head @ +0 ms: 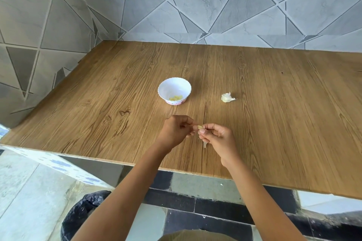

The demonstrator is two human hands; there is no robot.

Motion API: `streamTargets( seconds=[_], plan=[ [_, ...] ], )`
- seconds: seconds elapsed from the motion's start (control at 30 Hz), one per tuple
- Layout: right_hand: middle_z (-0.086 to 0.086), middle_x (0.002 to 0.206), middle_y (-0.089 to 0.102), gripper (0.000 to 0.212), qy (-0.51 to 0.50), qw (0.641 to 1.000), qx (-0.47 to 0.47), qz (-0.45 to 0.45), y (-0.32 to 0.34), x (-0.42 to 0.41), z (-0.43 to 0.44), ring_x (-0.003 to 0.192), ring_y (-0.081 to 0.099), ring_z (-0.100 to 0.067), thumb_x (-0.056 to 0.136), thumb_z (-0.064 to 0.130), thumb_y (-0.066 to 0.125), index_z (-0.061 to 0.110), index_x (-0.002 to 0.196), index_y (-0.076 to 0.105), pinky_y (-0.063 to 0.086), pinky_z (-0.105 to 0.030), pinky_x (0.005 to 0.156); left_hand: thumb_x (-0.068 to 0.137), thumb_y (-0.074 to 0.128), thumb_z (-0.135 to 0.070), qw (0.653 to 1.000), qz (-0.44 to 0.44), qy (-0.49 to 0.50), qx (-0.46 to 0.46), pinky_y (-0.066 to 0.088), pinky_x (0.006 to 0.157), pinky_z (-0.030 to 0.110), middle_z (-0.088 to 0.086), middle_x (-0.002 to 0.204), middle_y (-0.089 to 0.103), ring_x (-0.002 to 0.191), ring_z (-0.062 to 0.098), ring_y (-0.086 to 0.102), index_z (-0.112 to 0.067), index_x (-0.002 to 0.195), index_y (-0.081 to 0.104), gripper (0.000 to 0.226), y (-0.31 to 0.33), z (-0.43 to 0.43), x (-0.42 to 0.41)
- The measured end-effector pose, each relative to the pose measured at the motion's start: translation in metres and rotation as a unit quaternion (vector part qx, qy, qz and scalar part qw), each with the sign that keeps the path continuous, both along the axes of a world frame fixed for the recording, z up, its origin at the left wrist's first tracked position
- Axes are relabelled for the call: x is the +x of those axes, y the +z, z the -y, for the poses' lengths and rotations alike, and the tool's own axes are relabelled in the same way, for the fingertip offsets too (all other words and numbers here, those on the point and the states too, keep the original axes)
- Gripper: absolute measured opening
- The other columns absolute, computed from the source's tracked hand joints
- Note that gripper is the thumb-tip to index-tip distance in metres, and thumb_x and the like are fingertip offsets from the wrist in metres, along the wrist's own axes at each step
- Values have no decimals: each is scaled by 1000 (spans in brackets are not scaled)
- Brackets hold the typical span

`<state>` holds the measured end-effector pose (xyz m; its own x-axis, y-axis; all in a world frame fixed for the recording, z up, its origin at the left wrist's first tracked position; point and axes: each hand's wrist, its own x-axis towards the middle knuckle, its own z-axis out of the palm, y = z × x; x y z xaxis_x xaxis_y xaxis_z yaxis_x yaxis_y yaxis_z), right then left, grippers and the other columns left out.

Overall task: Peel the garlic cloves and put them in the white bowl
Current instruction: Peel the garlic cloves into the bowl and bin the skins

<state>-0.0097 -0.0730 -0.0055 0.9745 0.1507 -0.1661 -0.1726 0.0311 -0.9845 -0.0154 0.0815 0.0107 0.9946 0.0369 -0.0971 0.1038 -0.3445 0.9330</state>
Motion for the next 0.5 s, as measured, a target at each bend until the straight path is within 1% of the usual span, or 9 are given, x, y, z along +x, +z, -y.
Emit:
streamTargets(
  seconds=[0.1, 0.2, 0.27, 0.37, 0.43, 0.5],
  plan=[
    [-5, 76, 69, 11, 8, 1000, -1, -9, 3, 0, 2, 62, 65, -2, 85, 4, 66, 16, 85, 66, 52, -14, 61, 92, 57, -2, 995, -47, -9, -83, 55, 69, 20, 6, 78, 69, 72, 12, 67, -2, 94, 67, 11, 2, 0, -1],
    [-5, 75, 70, 9, 6, 1000, 2, -13, 4, 1, 1, 61, 64, -3, 84, 5, 67, 14, 85, 67, 51, -15, 59, 95, 50, 0, 992, -48, 2, -116, 56, 70, 21, 5, 80, 69, 74, 12, 67, -2, 97, 66, 16, 5, 0, -4],
    [-5, 72, 69, 7, 1, 1000, 7, -14, 4, 1, 1, 60, 64, -4, 83, 5, 69, 13, 84, 67, 50, -15, 57, 96, 49, -3, 991, -44, 8, -127, 55, 67, 20, 4, 81, 69, 76, 12, 68, -1, 100, 65, 16, 7, 0, -4],
    [-5, 68, 67, 5, -5, 1000, 5, -16, 3, 2, 1, 57, 60, -8, 81, 7, 72, 9, 81, 67, 50, -16, 55, 92, 59, -11, 992, -45, -6, -121, 56, 69, 21, 8, 84, 69, 77, 14, 67, 0, 100, 66, 15, 11, -2, -3],
    [-5, 65, 65, 7, -4, 1000, -2, -4, 0, 3, 1, 55, 58, -9, 80, 8, 73, 6, 80, 67, 50, -18, 54, 88, 64, -6, 993, -47, -11, -103, 56, 70, 21, 9, 81, 68, 74, 13, 66, 0, 95, 67, 10, 12, -3, -2],
    [-3, 68, 67, 6, -3, 999, -29, 31, -5, 4, 1, 59, 60, -9, 80, 10, 73, 8, 81, 67, 50, -19, 57, 86, 65, -1, 994, -52, 2, -98, 56, 68, 20, 9, 79, 68, 71, 10, 66, 1, 93, 68, 8, 11, -4, -1]
  ],
)
